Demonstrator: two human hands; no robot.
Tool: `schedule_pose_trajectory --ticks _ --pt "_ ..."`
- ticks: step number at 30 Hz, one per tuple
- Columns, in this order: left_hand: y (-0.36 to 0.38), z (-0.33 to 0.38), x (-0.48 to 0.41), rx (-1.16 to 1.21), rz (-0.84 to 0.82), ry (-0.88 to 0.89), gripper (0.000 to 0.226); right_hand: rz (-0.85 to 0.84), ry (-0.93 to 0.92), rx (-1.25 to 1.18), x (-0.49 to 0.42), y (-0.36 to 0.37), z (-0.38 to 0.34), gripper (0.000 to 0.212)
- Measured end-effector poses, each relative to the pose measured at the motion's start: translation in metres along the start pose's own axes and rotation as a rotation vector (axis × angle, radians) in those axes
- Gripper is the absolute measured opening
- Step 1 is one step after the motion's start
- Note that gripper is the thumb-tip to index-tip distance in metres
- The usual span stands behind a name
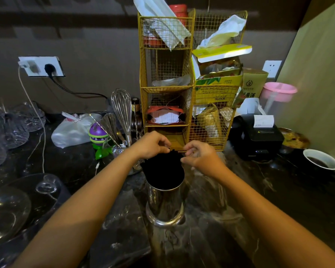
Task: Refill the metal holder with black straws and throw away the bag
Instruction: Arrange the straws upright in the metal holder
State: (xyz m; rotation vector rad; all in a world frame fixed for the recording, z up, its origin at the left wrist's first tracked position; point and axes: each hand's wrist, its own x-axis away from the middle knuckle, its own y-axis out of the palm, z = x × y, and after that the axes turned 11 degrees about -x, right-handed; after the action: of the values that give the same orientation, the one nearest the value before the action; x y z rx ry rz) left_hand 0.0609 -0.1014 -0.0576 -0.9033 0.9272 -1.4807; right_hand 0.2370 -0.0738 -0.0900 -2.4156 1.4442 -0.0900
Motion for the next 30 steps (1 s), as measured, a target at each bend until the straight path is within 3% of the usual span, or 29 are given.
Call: schedule_pose_trajectory --ticks 12,20,23,30 --pt "0.006 0.001 -0.006 0.048 0.037 0.010 0.005 0.025 -0.046 0.027 -0.006 0.012 0.007 0.020" --pt "-0.001 0.002 -0.003 0.116 0.071 0.026 0.006 0.016 -0.090 0.036 -0.004 0.006 0.004 0.020" --pt "-0.014 0.006 0.002 0.108 0.093 0.058 0.006 0.011 -0.109 0.009 -0.005 0.001 -0.010 0.027" --pt "-0.058 0.031 0.021 0.174 0.243 0.174 0.003 0.050 -0.215 -0.060 -0.003 -0.014 -0.068 0.018"
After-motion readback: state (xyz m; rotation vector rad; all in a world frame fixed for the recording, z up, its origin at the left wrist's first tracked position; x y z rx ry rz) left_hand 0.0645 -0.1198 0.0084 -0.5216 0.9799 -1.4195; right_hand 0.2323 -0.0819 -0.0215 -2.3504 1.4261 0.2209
